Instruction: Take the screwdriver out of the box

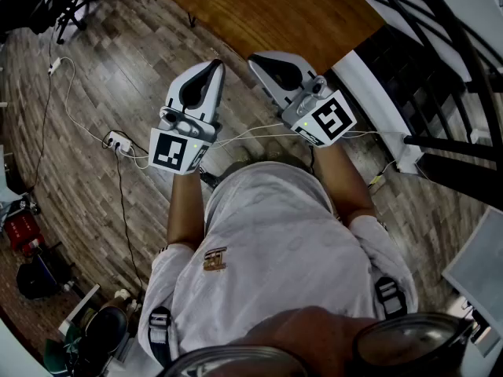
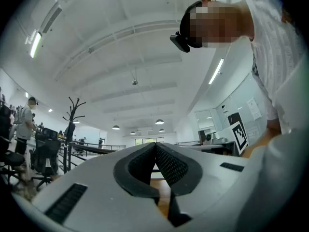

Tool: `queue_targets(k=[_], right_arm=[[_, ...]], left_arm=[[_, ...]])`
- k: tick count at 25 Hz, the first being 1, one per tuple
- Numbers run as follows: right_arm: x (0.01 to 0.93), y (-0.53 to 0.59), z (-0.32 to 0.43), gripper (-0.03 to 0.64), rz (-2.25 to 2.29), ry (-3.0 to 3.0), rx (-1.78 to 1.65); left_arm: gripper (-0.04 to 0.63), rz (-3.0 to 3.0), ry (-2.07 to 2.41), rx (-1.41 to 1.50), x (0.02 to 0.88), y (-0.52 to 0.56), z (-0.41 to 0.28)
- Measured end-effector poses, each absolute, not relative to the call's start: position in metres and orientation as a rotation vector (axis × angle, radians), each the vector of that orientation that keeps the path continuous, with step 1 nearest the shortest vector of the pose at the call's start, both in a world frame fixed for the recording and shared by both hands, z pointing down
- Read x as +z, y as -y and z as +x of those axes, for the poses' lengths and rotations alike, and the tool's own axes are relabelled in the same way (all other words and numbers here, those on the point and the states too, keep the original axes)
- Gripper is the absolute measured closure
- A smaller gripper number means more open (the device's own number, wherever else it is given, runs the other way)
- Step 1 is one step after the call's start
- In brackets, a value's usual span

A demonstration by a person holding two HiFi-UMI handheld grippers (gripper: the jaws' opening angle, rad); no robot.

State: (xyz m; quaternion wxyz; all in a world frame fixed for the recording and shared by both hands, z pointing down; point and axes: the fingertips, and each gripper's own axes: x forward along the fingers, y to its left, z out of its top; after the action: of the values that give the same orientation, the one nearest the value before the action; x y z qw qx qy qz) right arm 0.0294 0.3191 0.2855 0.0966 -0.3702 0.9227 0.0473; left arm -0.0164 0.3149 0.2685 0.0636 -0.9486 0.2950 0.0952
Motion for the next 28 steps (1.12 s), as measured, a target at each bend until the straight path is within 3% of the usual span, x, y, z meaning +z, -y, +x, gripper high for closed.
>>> queue_targets(k=[17,28], right_arm=[[0.28,-0.299,0.013,0.584,-1.07,-2.711,0.113],[0.29,-0.273,-0.022,0.584,-1.129,-2.708,0.104]], left_arm=[[0.576,-2.865,-0.894,0.3,0.267,-0.295,-0.037],[0.577,-2.874,-0.879,0.319,0.279,-0.267,-0.088]])
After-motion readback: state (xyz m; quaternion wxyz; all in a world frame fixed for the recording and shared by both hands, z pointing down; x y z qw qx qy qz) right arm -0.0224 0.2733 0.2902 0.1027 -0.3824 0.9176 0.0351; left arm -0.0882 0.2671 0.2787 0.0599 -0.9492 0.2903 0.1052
